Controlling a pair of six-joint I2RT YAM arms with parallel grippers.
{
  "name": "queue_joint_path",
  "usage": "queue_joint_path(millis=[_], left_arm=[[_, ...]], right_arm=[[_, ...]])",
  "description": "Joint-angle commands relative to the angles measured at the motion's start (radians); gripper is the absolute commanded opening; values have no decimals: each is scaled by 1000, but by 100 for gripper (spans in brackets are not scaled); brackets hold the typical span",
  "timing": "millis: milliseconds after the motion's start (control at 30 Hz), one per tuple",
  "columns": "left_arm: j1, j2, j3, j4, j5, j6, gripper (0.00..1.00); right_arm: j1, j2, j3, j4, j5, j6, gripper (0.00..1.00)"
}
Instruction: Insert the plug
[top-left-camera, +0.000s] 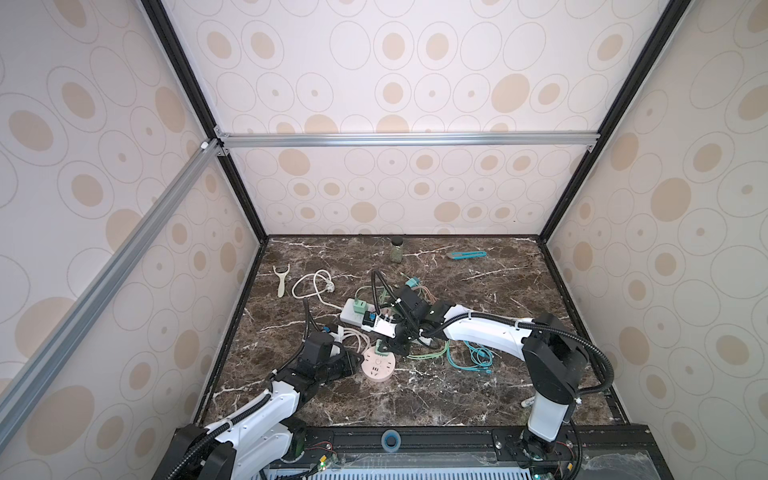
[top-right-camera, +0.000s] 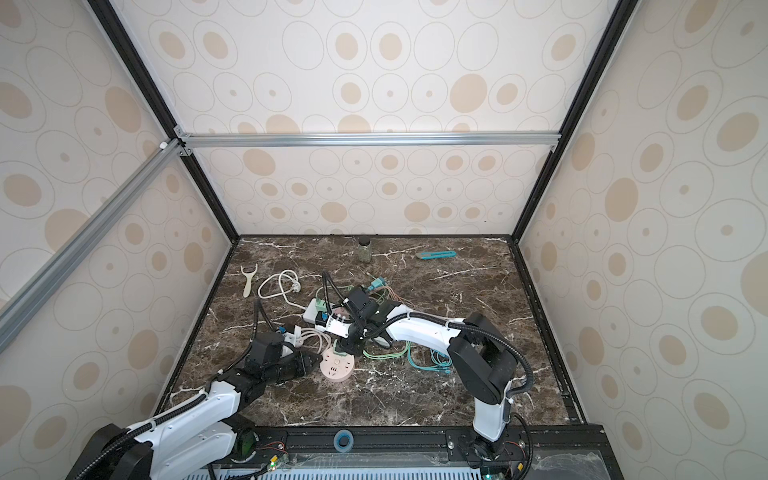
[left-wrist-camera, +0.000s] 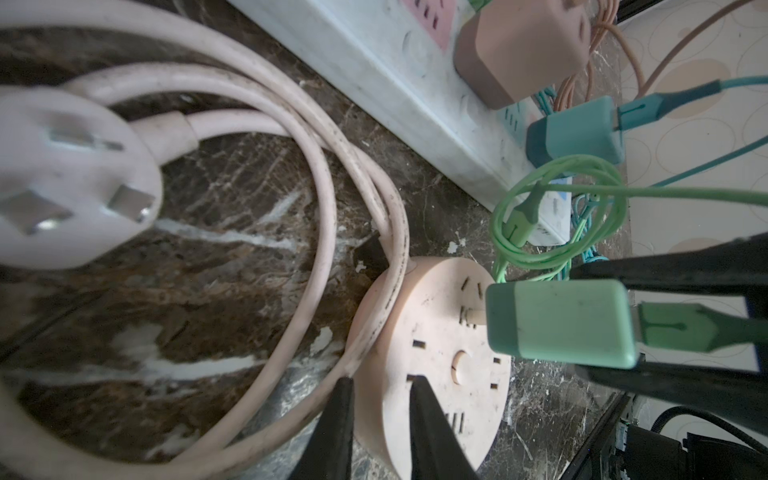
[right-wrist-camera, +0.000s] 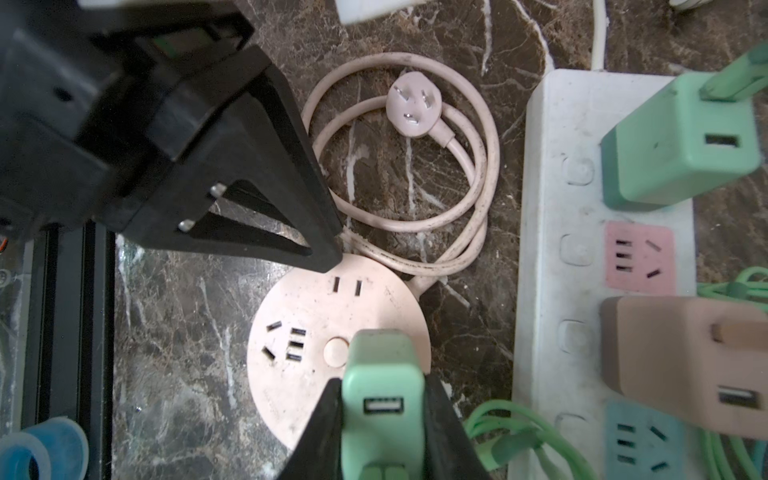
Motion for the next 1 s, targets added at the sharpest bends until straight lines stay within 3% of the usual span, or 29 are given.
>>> queue_joint_path(millis=[0, 967], left_arm=[[2, 5, 5, 3, -4, 6, 24], [2, 22, 3, 7, -9, 7, 24]], right_arm=[[9, 28, 25, -1, 20, -1, 2], [46, -37, -94, 72, 204, 80, 1]])
